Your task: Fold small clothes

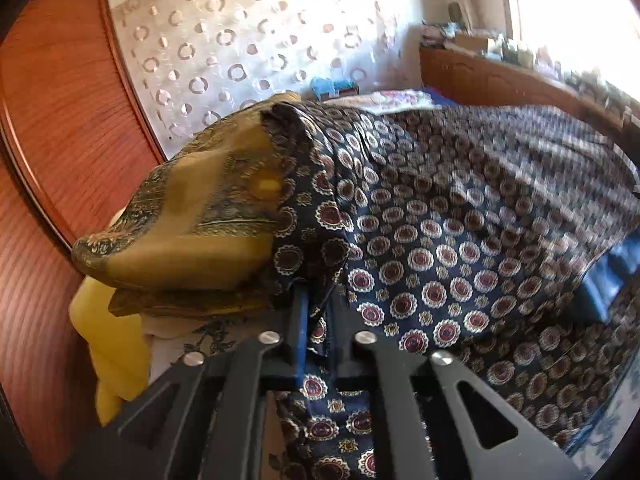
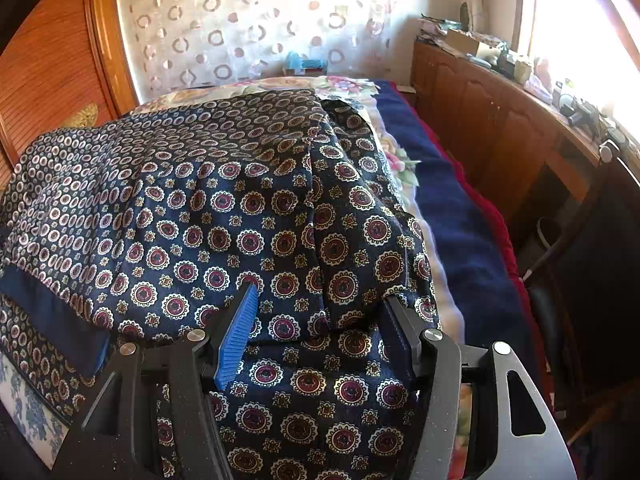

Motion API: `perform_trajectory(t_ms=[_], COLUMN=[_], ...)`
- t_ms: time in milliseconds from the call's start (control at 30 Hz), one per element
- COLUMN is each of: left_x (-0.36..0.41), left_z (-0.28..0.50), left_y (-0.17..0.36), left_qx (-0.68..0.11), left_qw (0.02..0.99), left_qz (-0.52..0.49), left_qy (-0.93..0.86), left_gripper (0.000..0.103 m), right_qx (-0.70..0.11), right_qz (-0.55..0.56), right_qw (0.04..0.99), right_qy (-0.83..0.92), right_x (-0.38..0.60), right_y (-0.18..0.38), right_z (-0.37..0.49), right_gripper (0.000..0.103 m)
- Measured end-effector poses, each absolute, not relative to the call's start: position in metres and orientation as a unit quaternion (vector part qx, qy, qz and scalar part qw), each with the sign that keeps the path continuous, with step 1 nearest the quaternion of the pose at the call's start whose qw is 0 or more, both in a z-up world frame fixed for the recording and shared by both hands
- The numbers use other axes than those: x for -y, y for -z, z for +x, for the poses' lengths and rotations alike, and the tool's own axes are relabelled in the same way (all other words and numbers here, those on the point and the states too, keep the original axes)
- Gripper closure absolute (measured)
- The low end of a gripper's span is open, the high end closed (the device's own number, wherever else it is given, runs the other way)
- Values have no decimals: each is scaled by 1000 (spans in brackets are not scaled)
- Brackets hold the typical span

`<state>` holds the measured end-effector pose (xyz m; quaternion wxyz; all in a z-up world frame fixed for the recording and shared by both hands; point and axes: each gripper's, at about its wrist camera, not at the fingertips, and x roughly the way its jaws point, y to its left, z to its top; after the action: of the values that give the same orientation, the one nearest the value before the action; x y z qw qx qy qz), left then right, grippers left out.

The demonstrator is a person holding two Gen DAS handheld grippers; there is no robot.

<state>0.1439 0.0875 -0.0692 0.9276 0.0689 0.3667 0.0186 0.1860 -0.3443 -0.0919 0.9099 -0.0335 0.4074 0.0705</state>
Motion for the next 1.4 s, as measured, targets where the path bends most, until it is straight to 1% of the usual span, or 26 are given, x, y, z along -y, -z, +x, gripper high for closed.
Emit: perform_trajectory(t_ms=[167, 200, 233, 267, 300, 333, 367, 467, 667, 867, 1033, 1167, 1233, 1333, 1400], left_x=[-96, -96, -95, -95, -95, -93, -95, -94, -97, -110, -115, -119, -119, -119, -117], left_z=[130, 128, 125, 123, 120, 117, 115, 109, 99, 84, 76, 78, 80, 84, 85], left_y=[51, 48, 44, 40, 37, 32, 28, 18, 9, -1, 14, 37, 42, 49, 52], left_qx=[-341, -337, -333, -328, -325, -320, -313, -302, -293, -281, -304, -334, -343, -353, -359], left_qw=[940, 941, 943, 944, 946, 947, 949, 952, 954, 956, 950, 941, 938, 935, 932], left_qz=[32, 29, 24, 18, 13, 8, 3, -7, -22, -53, -47, -43, -44, -33, -34], left_qy=[-4, -1, 6, 12, 18, 26, 31, 41, 56, 64, 48, 34, 31, 22, 23], left_gripper=[103, 103, 103, 103, 103, 103, 103, 103, 103, 103, 103, 103, 101, 94, 87], right_qx=[-406, -405, -404, -402, -400, -399, -396, -382, -339, -318, -316, -335, -345, -351, -351], right_qz=[-32, -32, -32, -32, -30, -31, -34, -41, -31, -23, -26, -32, -35, -31, -25], right_qw=[911, 911, 911, 912, 913, 913, 913, 916, 931, 939, 940, 935, 931, 930, 931], right_qy=[-71, -70, -71, -72, -76, -82, -89, -113, -132, -129, -125, -116, -111, -105, -102], right_x=[344, 344, 344, 344, 344, 344, 343, 339, 345, 363, 374, 374, 374, 372, 373], right_y=[91, 91, 91, 90, 89, 88, 87, 80, 45, 21, 13, 28, 36, 42, 43], right_z=[185, 185, 184, 183, 183, 182, 181, 175, 158, 146, 136, 131, 133, 134, 134], right_gripper=[43, 47, 60, 67, 81, 97, 99, 101, 101, 101, 101, 101, 101, 100, 98])
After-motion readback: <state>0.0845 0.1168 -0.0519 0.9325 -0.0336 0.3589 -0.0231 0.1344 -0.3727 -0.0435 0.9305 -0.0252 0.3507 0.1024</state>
